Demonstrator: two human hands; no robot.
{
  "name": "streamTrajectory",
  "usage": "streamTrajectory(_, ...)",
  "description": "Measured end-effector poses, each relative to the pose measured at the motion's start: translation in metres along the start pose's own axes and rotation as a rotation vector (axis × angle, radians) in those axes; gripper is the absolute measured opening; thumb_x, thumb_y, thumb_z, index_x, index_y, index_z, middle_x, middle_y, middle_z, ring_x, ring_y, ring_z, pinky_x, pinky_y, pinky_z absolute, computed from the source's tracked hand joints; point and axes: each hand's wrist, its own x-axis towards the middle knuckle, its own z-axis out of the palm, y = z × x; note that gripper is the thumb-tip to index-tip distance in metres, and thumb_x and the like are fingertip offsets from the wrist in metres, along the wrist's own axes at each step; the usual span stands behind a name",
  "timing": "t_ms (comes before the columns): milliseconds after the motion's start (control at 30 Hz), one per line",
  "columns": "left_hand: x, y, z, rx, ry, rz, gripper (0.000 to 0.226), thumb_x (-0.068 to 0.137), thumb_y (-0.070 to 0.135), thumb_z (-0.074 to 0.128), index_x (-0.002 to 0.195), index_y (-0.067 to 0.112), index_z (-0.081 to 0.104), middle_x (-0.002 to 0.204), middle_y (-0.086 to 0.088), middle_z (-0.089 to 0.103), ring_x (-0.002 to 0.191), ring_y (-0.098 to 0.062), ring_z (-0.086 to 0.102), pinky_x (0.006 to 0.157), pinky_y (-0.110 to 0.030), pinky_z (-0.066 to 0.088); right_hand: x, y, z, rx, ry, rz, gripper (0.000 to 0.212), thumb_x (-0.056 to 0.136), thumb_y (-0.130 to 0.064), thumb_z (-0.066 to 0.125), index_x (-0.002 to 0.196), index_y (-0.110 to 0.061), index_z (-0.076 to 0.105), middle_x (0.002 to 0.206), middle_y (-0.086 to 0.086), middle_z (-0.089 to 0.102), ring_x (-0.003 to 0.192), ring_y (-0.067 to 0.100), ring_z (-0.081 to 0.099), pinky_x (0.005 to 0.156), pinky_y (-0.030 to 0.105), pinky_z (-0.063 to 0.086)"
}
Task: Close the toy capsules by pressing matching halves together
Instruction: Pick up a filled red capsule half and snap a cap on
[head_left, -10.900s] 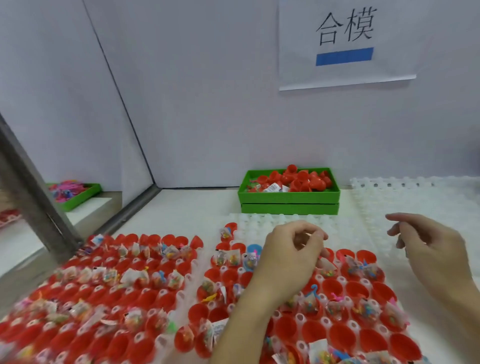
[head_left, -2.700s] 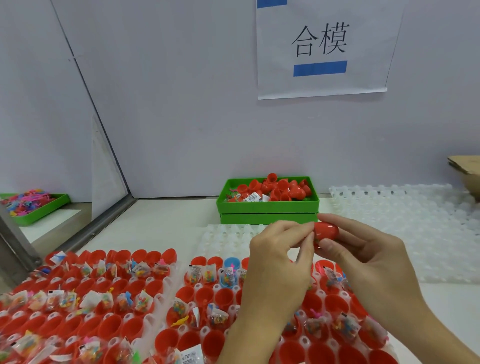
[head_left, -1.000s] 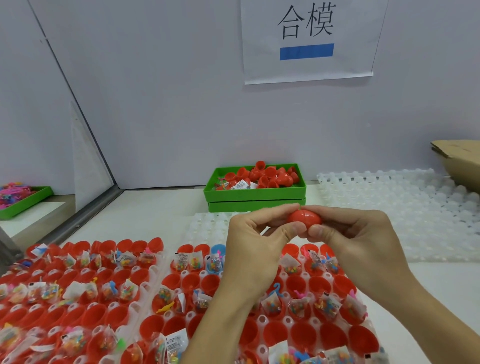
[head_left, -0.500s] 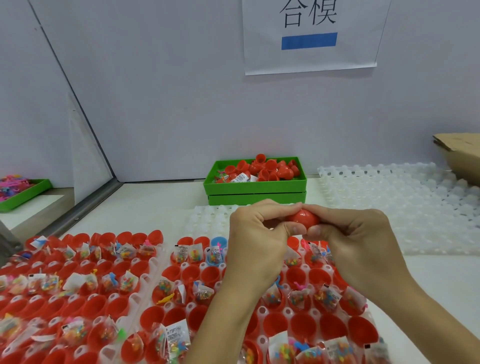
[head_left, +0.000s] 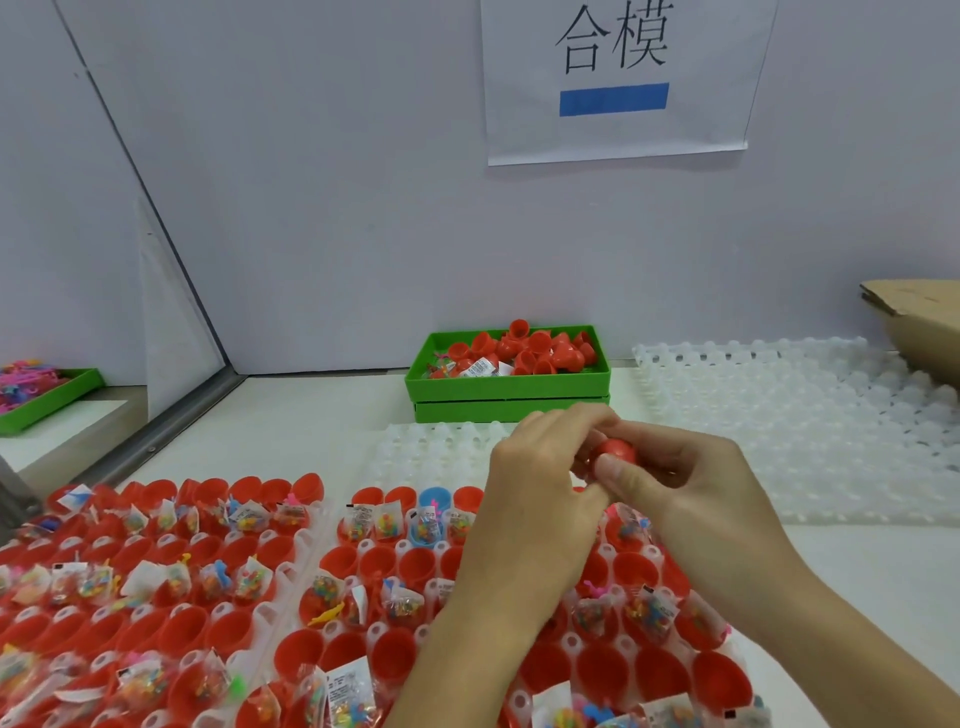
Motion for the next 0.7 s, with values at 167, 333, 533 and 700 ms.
streamTrajectory(167, 0.012, -0.002, -0.008, -0.318, -0.097, -0.195, 0.044, 0.07, 0.028, 0.088, 0.111, 0.03, 0.072, 0.103, 0.021, 0.069, 0.104, 0.008, 0.06, 0.087, -0.01, 0.05, 0.009, 0.005, -0.008, 0.299, 0.044, 0.168, 0.024, 0.085, -0.02, 0.059, 0.102, -0.009, 0.074, 0.093, 0.013, 0.077, 0.093, 0.025, 0.074, 0.078, 0.029, 0.059)
streamTrajectory(333, 0.009, -0.009, -0.003, -0.68, -0.234, -0.507, 0.06, 0.07, 0.045, 0.074, 0.122, 0.016, 0.067, 0.112, -0.004, 0.073, 0.107, -0.015, 0.068, 0.095, -0.033, 0.055, 0.005, 0.0, -0.003, 0.446, -0.101, 0.133, 0.027, 0.083, -0.015, 0.057, 0.095, -0.002, 0.076, 0.102, 0.02, 0.074, 0.1, 0.028, 0.072, 0.078, 0.022, 0.057)
streamTrajectory(533, -0.005, -0.017, 0.004, -0.892, -0.189, -0.551, 0.038, 0.075, 0.027, 0.07, 0.106, 0.006, 0.075, 0.105, -0.024, 0.072, 0.107, -0.043, 0.065, 0.1, -0.054, 0.05, 0.002, 0.008, 0.001, 0.238, -0.105, 0.063, 0.025, 0.08, -0.019, 0.06, 0.096, -0.014, 0.078, 0.1, 0.015, 0.075, 0.101, 0.031, 0.071, 0.088, 0.039, 0.058)
streamTrajectory(700, -0.007, -0.016, 0.003, -0.906, -0.162, -0.529, 0.035, 0.077, 0.024, 0.068, 0.106, 0.005, 0.075, 0.102, -0.019, 0.074, 0.102, -0.037, 0.07, 0.096, -0.048, 0.054, 0.0, 0.011, 0.003, 0.181, -0.068, 0.023, 0.021, 0.085, -0.012, 0.061, 0.097, -0.013, 0.078, 0.098, 0.014, 0.076, 0.098, 0.032, 0.072, 0.088, 0.046, 0.056)
